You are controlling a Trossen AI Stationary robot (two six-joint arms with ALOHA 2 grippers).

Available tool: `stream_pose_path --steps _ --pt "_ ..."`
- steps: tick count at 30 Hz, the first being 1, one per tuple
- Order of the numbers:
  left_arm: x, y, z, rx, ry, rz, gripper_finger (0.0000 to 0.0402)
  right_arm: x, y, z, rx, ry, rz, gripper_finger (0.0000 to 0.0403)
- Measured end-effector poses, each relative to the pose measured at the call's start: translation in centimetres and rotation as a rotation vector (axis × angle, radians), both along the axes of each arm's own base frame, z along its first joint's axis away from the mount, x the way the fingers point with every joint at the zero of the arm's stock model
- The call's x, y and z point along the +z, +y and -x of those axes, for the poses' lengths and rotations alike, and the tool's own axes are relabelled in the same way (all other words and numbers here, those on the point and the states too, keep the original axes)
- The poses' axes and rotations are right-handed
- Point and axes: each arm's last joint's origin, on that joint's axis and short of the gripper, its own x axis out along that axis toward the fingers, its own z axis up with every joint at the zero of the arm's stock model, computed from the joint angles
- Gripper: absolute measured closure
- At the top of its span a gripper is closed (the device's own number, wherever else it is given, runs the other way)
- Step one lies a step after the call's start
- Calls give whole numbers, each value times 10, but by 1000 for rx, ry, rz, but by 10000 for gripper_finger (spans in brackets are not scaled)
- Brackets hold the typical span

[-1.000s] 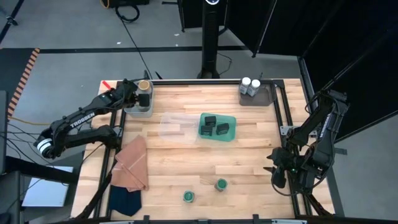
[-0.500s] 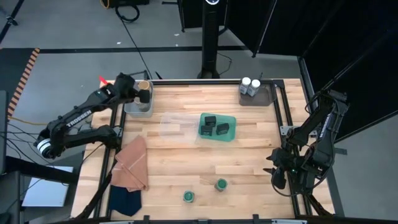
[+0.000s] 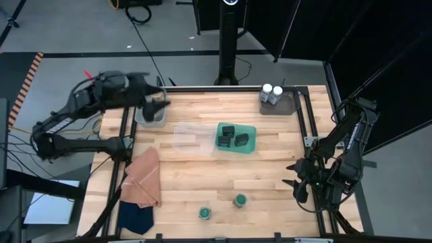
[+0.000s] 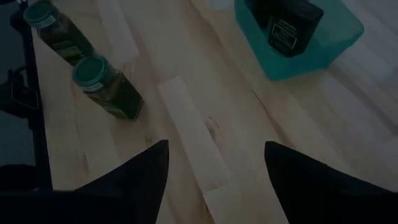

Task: Sort spices by type
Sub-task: Put the left green seasoning bottle into the transparent bin

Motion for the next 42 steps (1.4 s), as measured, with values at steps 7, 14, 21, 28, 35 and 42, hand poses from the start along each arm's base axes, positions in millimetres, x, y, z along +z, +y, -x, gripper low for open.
stream_pose_path --steps 7,14,21,28,35,42 --pt "9 -53 -29 -229 -76 -55 60 0 -1 -2 0 -2 14 130" --pt "-16 -110 -84 -408 23 -95 82 0 -3 -4 -7 0 18 130" --pt "-62 -163 -126 -516 198 -40 84 0 -2 -4 -6 2 11 128" --pt "-100 -204 -147 -585 307 -34 84 0 -2 -4 -6 2 7 130" --pt "-127 -243 -157 -651 318 21 84 0 -1 -5 -6 -5 -6 127" --pt "-147 -269 -162 -679 317 13 84 0 -1 -5 -6 -6 -10 130"
